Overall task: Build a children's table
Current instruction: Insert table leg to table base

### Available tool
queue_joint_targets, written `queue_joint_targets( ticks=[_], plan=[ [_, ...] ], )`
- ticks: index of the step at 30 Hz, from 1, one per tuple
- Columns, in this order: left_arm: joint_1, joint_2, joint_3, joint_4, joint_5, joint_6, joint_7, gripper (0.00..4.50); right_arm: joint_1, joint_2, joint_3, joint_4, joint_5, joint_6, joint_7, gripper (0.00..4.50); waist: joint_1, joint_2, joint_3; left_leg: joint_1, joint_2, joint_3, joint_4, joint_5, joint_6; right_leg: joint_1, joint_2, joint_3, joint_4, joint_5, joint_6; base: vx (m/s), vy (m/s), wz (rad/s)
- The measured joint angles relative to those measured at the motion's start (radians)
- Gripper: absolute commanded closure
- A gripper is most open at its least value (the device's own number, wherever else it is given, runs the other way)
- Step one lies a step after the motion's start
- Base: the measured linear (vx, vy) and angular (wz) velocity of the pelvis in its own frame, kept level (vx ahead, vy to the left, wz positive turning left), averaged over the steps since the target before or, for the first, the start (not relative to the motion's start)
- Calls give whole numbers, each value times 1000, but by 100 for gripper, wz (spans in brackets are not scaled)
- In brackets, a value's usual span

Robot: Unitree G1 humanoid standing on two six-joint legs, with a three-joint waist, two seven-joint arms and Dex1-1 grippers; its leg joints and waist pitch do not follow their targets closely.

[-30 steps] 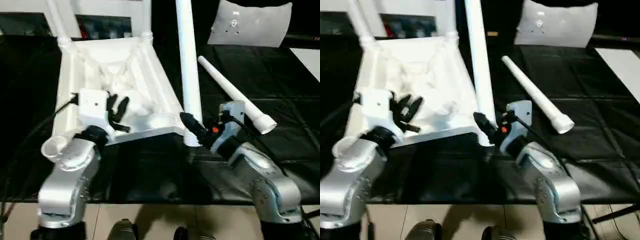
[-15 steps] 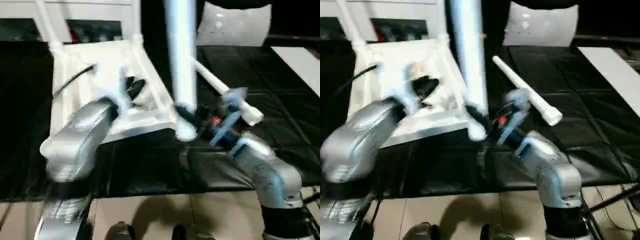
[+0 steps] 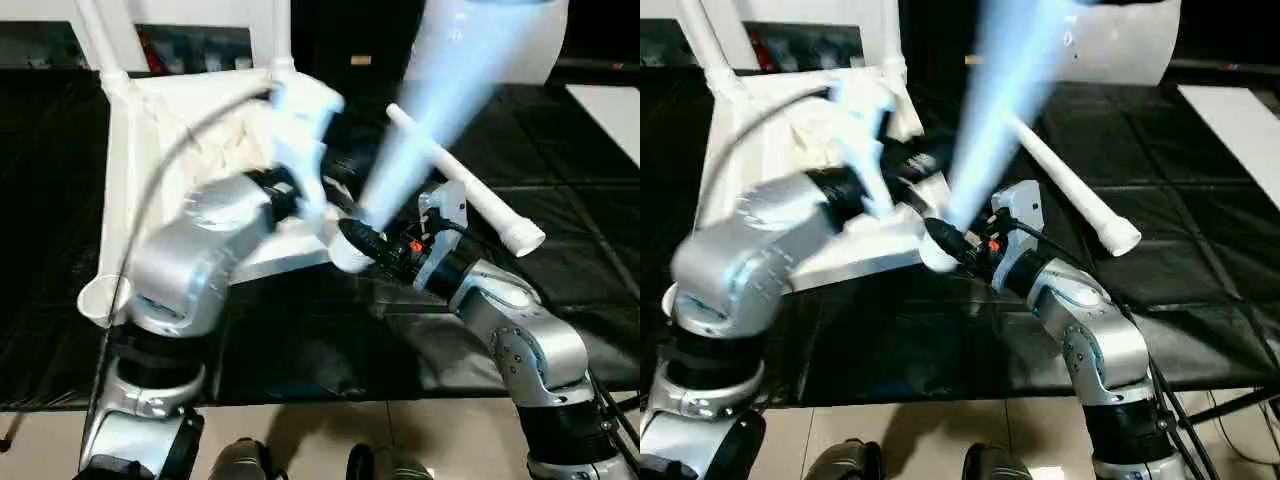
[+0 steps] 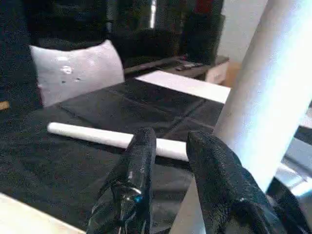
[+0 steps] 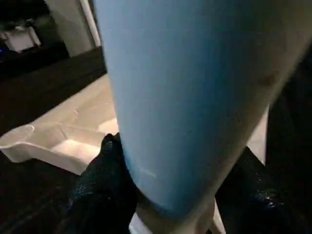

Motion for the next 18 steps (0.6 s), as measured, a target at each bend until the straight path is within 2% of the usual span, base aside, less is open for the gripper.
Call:
queue_joint_targets(
  ticks=[7, 11, 15, 17, 18],
  plan=[
    [1, 28, -10, 0, 31, -30, 9, 281, -13, 7, 1, 16, -26, -1, -21, 259, -1, 0, 0, 1, 5, 2, 0, 4, -12, 0, 4, 1, -1, 3, 4, 0, 0, 0],
    [5, 78, 19, 26, 37, -85, -4, 281, -24, 2, -5, 23, -40, -26, -43, 259, -5, 0, 0, 2, 5, 2, 0, 5, -14, 0, 4, 1, -1, 4, 5, 0, 0, 0],
    [42, 177, 64, 121, 62, -130, -55, 281, -24, -35, -49, 18, -39, 3, -64, 259, -14, 0, 0, 2, 6, 2, 0, 6, -14, 1, 5, 1, -1, 4, 5, 0, 0, 0],
    [53, 218, 49, 190, 79, -161, -95, 281, -21, -51, -80, 18, -40, 13, -78, 259, -13, 0, 0, 1, 5, 2, 0, 6, -14, 0, 5, 1, -2, 4, 5, 0, 0, 0],
    [53, 250, 17, 241, 103, -196, -124, 281, -20, -54, -97, 18, -40, 14, -85, 259, -11, 0, 0, 1, 5, 2, 0, 7, -13, 0, 5, 2, -2, 4, 5, 0, 0, 0]
  ],
)
